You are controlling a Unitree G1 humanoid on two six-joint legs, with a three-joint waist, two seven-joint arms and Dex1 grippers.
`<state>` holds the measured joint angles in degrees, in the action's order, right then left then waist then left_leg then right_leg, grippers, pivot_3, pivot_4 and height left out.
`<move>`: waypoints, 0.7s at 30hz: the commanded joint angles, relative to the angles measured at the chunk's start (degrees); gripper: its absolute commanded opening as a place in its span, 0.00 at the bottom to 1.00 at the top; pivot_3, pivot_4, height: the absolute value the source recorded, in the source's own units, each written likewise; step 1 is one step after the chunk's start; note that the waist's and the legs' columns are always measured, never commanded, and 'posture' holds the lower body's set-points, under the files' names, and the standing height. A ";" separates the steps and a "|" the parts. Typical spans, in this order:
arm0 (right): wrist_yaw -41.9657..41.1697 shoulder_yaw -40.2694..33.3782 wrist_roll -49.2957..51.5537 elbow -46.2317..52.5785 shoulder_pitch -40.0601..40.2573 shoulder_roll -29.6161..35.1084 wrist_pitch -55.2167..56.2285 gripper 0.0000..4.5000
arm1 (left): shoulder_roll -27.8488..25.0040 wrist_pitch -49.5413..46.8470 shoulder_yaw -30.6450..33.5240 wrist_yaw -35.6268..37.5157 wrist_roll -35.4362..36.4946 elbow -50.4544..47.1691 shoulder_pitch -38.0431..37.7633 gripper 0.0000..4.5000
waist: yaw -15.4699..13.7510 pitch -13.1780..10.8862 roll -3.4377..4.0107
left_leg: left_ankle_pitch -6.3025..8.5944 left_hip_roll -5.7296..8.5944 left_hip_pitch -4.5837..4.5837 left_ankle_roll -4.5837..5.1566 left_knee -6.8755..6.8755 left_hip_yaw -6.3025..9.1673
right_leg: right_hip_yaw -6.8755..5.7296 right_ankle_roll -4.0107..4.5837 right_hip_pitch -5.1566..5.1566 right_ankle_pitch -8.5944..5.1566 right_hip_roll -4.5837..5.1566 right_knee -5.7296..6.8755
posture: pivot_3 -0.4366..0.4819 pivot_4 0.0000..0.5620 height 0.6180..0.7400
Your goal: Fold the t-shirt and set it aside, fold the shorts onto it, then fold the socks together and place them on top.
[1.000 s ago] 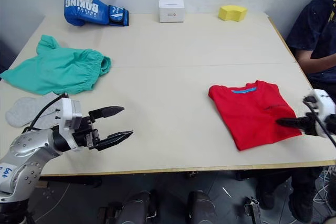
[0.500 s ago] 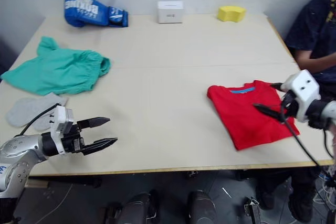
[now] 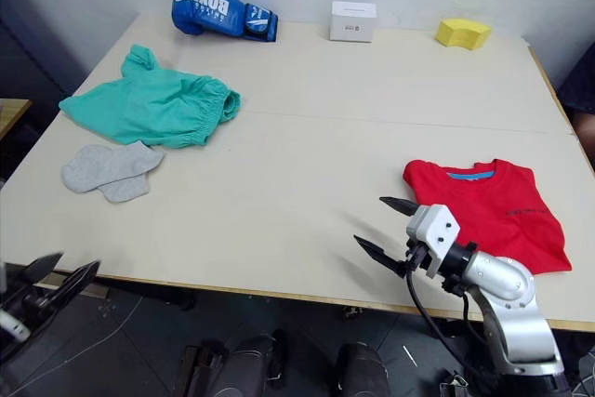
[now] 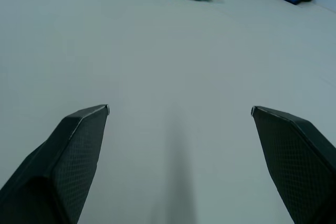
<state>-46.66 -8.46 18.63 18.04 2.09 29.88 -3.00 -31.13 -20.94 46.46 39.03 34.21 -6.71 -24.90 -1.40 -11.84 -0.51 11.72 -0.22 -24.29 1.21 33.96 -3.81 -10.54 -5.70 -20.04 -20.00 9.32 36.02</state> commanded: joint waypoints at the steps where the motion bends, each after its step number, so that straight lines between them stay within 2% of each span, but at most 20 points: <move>1: 1.75 -1.79 0.37 3.63 1.63 -0.56 3.60 0.99 | 1.39 -1.40 3.73 -3.76 2.95 -4.95 -1.55 1.00 | -0.28 0.02 -0.03 | 0.00 0.00 0.00 -0.01 0.00 0.01 | 0.00 0.02 0.00 0.02 0.00 -0.04 | 0.48 0.27 1.00; 5: 2.75 -1.37 0.02 3.74 1.37 -0.87 5.14 0.99 | -1.73 -6.94 0.51 -10.63 3.80 -9.99 5.97 1.00 | -1.09 0.06 -0.10 | 0.05 -0.12 0.01 0.01 0.00 0.12 | 0.09 0.10 0.17 0.05 -0.10 -0.31 | 0.48 0.27 1.00; 7: 2.31 -0.96 0.39 2.98 -0.03 -0.41 5.12 0.99 | -4.54 -10.14 -3.97 -11.07 3.57 -9.00 12.00 1.00 | -1.61 0.06 -0.08 | 0.04 -0.26 0.03 -0.01 0.00 0.11 | 0.17 0.21 0.22 0.11 -0.31 -0.45 | 0.48 0.27 1.00; 10: 2.57 -0.42 1.52 2.12 -2.64 -0.61 3.61 0.99 | -9.92 -14.57 -15.54 -10.88 -0.10 -1.76 28.00 1.00 | -1.57 0.06 -0.08 | 0.05 -0.35 0.07 -0.11 0.00 0.00 | 0.83 0.22 0.19 0.16 -0.82 -0.48 | 0.48 0.27 1.00; 13: 3.65 0.37 1.45 2.21 -4.14 -1.47 3.21 0.99 | -12.12 -12.32 -28.68 -9.66 -8.95 11.70 47.39 1.00 | -1.83 0.09 -0.19 | -0.22 -0.36 0.07 -0.57 0.01 -0.15 | 1.16 0.14 -0.05 0.19 -1.35 -0.16 | 0.48 0.27 1.00; 16: 4.44 1.24 0.70 3.28 -3.53 -1.81 3.46 0.99 | -9.50 -4.68 -37.32 -9.92 -17.77 30.94 65.23 1.00 | -1.74 0.10 -0.29 | -0.44 -0.53 0.03 -0.41 0.00 -0.62 | 1.28 0.12 -0.35 0.21 -1.66 -0.03 | 0.48 0.27 1.00; 17: 4.98 1.30 0.50 3.97 -2.98 -1.92 3.54 0.99 | -8.24 -0.61 -40.33 -10.93 -21.74 39.98 71.20 1.00 | -1.61 0.10 -0.29 | -0.45 -0.55 0.02 -0.40 -0.01 -0.74 | 1.30 0.08 -0.41 0.23 -1.69 0.01 | 0.48 0.27 1.00; 21: 7.37 0.54 -0.03 6.29 -0.98 -2.15 3.62 0.99 | -4.73 11.45 -45.55 -14.42 -30.48 65.11 84.86 1.00 | 0.04 0.11 -0.36 | -0.43 -0.57 0.10 -0.31 0.01 -1.33 | 1.57 -0.04 -0.50 0.33 -1.75 0.08 | 0.48 0.27 1.00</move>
<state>-40.56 -6.77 18.59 21.27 0.65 28.11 -0.05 -35.56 -14.41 1.61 26.17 6.91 51.74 58.46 -1.36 -11.73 -0.88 11.31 -0.80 -24.19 0.95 33.97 -5.18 -8.94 -5.75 -20.56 -19.66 7.57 36.06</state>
